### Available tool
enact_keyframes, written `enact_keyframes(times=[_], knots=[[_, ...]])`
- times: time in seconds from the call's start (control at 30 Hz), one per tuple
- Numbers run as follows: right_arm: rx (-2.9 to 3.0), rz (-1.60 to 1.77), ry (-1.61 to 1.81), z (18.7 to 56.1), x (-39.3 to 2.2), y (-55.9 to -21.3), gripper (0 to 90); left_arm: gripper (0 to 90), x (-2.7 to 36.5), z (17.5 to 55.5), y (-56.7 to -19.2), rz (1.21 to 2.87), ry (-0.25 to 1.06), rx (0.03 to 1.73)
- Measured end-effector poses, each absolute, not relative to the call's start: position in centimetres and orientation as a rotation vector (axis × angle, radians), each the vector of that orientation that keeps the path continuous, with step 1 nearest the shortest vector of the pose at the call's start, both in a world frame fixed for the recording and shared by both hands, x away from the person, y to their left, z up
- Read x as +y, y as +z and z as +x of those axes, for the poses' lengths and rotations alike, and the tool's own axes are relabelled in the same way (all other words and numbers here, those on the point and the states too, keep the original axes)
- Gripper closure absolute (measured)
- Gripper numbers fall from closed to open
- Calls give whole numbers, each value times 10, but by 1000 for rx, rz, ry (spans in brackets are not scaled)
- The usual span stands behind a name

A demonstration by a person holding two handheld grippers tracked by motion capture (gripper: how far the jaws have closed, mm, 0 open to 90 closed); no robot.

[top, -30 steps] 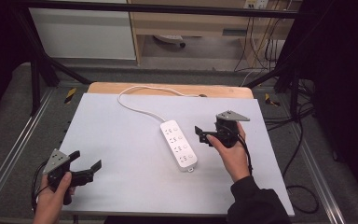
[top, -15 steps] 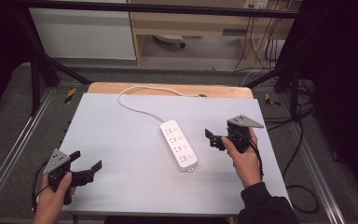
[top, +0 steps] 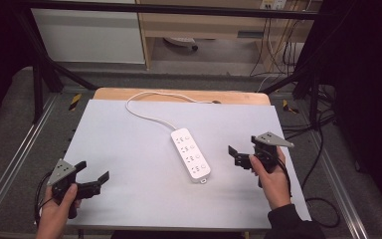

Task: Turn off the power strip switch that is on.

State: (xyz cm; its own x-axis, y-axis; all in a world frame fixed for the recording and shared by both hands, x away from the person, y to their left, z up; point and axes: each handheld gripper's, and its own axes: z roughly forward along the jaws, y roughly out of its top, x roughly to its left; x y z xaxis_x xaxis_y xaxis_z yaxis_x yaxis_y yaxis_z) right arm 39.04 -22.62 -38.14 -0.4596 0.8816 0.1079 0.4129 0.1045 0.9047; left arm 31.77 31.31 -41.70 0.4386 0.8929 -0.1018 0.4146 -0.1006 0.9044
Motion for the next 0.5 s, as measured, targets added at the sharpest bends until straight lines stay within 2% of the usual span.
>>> enact_keyframes(times=[0.5], knots=[[1872,1290,1344,370,-256,-396,56,52,312,318,-418,1718,605,1134]])
